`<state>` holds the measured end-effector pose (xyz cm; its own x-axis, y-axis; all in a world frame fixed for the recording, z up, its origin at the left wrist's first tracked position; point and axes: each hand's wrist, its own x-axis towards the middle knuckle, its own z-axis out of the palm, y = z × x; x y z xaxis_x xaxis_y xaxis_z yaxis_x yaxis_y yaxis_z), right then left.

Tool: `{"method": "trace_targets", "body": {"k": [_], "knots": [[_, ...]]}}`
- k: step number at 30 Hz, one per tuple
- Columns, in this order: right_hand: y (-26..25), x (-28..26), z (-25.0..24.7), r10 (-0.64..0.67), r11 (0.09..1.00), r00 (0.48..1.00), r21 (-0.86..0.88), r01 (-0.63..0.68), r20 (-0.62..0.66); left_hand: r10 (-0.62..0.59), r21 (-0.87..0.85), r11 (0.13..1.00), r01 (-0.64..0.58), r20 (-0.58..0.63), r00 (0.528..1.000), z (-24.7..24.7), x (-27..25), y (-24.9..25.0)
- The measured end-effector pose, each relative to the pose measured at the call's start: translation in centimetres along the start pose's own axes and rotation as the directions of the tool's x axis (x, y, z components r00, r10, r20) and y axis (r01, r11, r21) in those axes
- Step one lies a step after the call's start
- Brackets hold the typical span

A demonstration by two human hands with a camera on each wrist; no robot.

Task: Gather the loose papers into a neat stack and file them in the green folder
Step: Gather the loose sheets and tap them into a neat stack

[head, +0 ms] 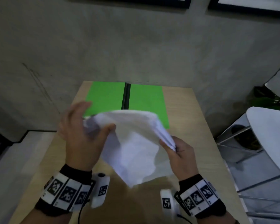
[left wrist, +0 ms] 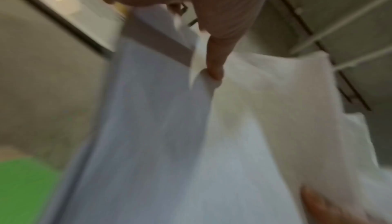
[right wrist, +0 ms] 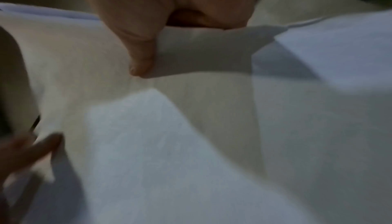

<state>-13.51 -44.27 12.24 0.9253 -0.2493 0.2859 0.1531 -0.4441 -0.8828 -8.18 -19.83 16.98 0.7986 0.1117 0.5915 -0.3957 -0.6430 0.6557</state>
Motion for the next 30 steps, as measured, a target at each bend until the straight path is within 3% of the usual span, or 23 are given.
{"method": "trace_targets", "body": {"k": [1,3,5,9,11,15,22,26,30], "knots": [[-0.1,-0.1,-0.2,0.073,0.993,0.997,0.097,-0.071,-0.025,-0.126,-0.113,0.986,0.123,-0.015,0.992,0.1,0.1,-0.5],[-0.2,-0.3,-0.7,0.170,0.966,0.984,0.203,-0.157,-0.047,-0.291,-0.429,0.835,0.346,0.189,0.938,0.4,0.2,-0.7],[-0.2,-0.4,-0.9,0.200,0.952,0.979,0.245,-0.186,-0.036,-0.280,-0.550,0.687,0.476,0.404,0.871,0.9,-0.2,0.0],[-0.3,-0.8,-1.3,0.169,0.921,0.985,0.361,-0.146,-0.035,-0.166,-0.566,0.754,0.334,0.328,0.930,1.7,-1.5,1.3],[0.0,-1.0,-1.4,0.180,0.917,0.984,0.361,-0.169,0.003,-0.155,-0.562,0.765,0.314,0.312,0.937,2.3,-2.4,1.1],[0.1,-1.7,-1.1,0.241,0.881,0.969,0.410,-0.238,0.044,-0.234,-0.573,0.708,0.414,0.362,0.902,2.7,-4.0,1.0],[-0.5,-1.3,-0.8,0.272,0.875,0.962,0.420,-0.241,-0.013,-0.341,-0.627,0.651,0.427,0.261,0.903,1.7,-2.3,2.9],[-0.1,-1.5,-0.7,0.280,0.888,0.960,0.387,-0.248,-0.025,-0.453,-0.655,0.591,0.470,0.213,0.866,2.0,-1.0,4.0],[-0.1,-1.7,-0.6,0.277,0.882,0.961,0.394,-0.258,0.011,-0.474,-0.641,0.588,0.494,0.222,0.852,2.3,-0.9,3.6]]}}
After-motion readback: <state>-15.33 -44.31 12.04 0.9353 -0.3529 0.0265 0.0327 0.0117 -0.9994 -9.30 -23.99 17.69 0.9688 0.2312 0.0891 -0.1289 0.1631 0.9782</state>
